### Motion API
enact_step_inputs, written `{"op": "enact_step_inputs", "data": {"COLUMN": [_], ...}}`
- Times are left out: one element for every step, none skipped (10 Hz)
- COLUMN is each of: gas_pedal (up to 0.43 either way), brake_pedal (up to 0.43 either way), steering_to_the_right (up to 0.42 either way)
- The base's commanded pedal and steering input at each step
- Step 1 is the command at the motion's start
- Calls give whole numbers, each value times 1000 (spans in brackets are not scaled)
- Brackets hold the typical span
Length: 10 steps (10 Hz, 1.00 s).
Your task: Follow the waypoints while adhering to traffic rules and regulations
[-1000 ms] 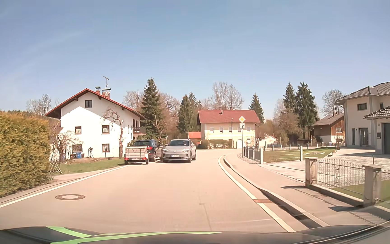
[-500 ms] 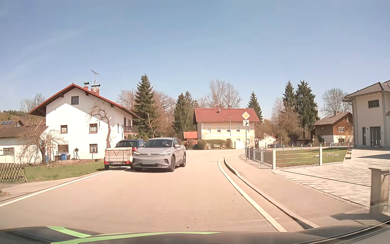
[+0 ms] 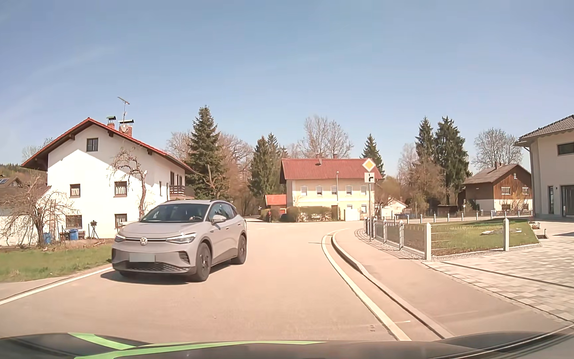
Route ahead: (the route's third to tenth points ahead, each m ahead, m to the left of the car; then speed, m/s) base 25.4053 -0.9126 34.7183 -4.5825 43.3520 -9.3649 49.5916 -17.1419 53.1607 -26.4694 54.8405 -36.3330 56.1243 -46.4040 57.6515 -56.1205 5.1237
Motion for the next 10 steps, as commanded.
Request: {"op": "enact_step_inputs", "data": {"gas_pedal": [0,0,20,87,138,169,197,209,220,228], "brake_pedal": [0,0,0,0,0,0,0,0,0,0], "steering_to_the_right": [6,2,-8,-21,-35,-36,-33,-29,-25,-20]}}
